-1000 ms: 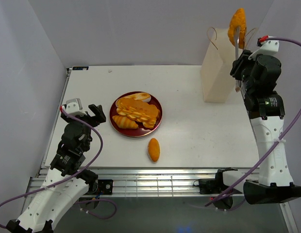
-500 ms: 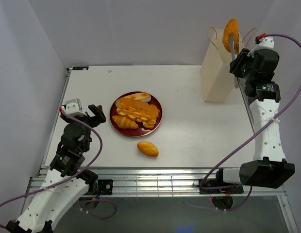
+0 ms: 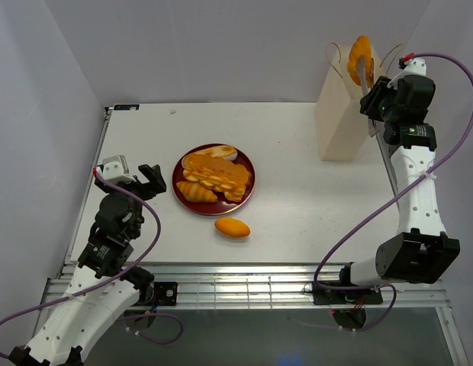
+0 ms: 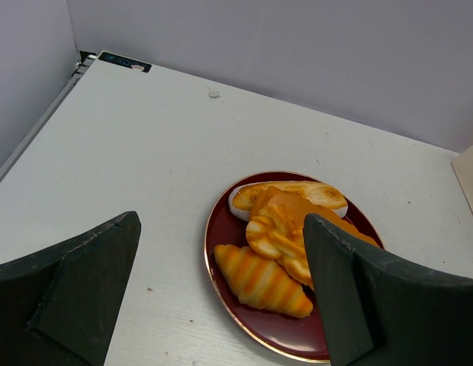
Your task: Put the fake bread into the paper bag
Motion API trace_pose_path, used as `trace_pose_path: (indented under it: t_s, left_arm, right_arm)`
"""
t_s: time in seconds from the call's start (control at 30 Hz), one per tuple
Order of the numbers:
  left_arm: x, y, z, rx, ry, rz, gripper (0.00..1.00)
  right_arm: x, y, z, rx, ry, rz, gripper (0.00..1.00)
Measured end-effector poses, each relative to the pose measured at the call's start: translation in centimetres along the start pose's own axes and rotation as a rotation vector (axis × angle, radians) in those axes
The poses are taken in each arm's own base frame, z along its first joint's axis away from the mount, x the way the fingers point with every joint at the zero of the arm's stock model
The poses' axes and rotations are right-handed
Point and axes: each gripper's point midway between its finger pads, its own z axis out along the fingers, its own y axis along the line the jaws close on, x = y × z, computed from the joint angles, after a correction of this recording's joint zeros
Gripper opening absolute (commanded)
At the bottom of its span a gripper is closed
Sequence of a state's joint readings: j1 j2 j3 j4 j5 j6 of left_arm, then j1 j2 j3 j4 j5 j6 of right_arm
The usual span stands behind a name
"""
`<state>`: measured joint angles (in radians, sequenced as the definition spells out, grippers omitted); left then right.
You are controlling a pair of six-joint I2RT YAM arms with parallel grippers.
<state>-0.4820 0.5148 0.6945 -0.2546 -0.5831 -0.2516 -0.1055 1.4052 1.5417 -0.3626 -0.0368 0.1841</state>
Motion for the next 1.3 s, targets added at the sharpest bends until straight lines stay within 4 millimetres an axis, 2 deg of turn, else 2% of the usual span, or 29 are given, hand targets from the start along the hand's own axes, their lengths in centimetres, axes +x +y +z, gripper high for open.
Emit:
trace_pose_path:
  t_s: [0.37,1.1,1.3]
  left_arm:
    - [0.0,0.0,0.0,0.001,0.000,0.001,0.98]
    - [0.1,-0.1,0.0,0.006,0.003,0.008,0.98]
    - [0.1,-0.2,0.0,0.009,0.003,0.008,0.98]
  right_arm:
    - [-0.2,0.4,0.3,-0.026,-0.017,-0.001,0.52]
    - [-1.2,1.5,-0.8,-0.086,-0.047,-0.012,0.50]
    - [-1.8,2.7,-2.4,-0.143,-0.058,-0.020,0.48]
